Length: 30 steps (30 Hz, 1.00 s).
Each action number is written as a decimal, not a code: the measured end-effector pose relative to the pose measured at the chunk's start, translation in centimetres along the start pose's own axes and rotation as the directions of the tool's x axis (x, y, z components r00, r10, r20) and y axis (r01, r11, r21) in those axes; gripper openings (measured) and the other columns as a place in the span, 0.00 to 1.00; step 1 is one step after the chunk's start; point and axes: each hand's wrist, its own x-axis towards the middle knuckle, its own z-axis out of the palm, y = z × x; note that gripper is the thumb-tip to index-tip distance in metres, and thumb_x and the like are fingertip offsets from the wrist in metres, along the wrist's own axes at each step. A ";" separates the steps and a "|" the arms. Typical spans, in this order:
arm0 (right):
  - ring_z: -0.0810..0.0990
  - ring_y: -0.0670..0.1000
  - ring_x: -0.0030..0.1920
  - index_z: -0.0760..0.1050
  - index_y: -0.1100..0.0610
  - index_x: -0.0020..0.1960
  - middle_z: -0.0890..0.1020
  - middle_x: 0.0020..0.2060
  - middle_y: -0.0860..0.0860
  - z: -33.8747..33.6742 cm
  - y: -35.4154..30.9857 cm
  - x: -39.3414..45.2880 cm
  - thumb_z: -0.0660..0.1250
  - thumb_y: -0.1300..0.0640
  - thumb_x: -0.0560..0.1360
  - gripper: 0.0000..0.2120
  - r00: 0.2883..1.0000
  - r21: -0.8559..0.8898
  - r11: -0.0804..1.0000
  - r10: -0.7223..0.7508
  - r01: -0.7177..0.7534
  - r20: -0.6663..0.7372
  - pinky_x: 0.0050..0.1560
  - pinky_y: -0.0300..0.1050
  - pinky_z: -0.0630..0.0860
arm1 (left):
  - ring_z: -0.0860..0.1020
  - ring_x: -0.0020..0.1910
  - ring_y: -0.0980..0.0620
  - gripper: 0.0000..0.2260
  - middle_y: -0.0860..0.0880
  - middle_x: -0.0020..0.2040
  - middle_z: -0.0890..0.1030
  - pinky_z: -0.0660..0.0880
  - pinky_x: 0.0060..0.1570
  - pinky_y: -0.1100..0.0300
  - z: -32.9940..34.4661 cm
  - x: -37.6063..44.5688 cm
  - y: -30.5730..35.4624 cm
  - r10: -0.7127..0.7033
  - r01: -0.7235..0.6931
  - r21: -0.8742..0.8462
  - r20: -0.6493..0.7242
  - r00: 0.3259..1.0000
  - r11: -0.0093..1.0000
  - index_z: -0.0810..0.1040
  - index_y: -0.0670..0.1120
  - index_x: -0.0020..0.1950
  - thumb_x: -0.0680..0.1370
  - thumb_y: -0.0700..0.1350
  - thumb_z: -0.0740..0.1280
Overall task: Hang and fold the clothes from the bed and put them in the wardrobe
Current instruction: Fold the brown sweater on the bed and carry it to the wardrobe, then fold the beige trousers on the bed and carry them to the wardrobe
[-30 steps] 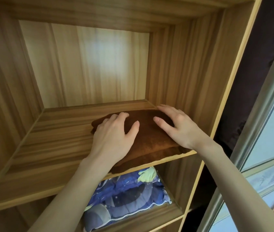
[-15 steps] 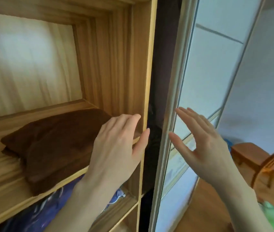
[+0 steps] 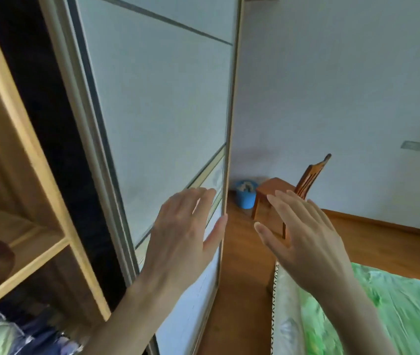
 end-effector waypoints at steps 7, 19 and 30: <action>0.73 0.55 0.76 0.73 0.57 0.76 0.76 0.73 0.54 2.5 8.6 2.4 0.59 0.35 0.81 0.33 0.996 -0.044 0.995 0.083 -0.084 -0.025 0.76 0.61 0.69 | 0.79 0.66 0.43 0.24 0.44 0.66 0.82 0.76 0.66 0.47 9.5 4.8 2.4 0.053 -0.057 0.047 0.080 0.995 0.997 0.80 0.44 0.71 0.85 0.56 0.56; 0.69 0.52 0.78 0.73 0.54 0.76 0.75 0.75 0.52 7.9 19.9 6.9 0.56 0.32 0.82 0.34 0.985 -0.069 0.983 0.171 -0.170 0.002 0.79 0.57 0.65 | 0.77 0.69 0.44 0.21 0.45 0.67 0.81 0.76 0.68 0.44 22.1 12.4 4.7 0.042 -0.036 -0.062 0.097 0.994 0.997 0.80 0.43 0.70 0.84 0.54 0.61; 0.71 0.50 0.77 0.74 0.54 0.76 0.77 0.73 0.50 14.4 28.7 15.8 0.57 0.33 0.82 0.33 0.958 -0.036 0.959 0.278 -0.281 -0.071 0.77 0.56 0.68 | 0.77 0.69 0.44 0.22 0.46 0.66 0.82 0.76 0.69 0.44 35.7 21.6 2.5 0.103 -0.087 -0.185 0.081 0.991 0.979 0.81 0.44 0.69 0.84 0.56 0.59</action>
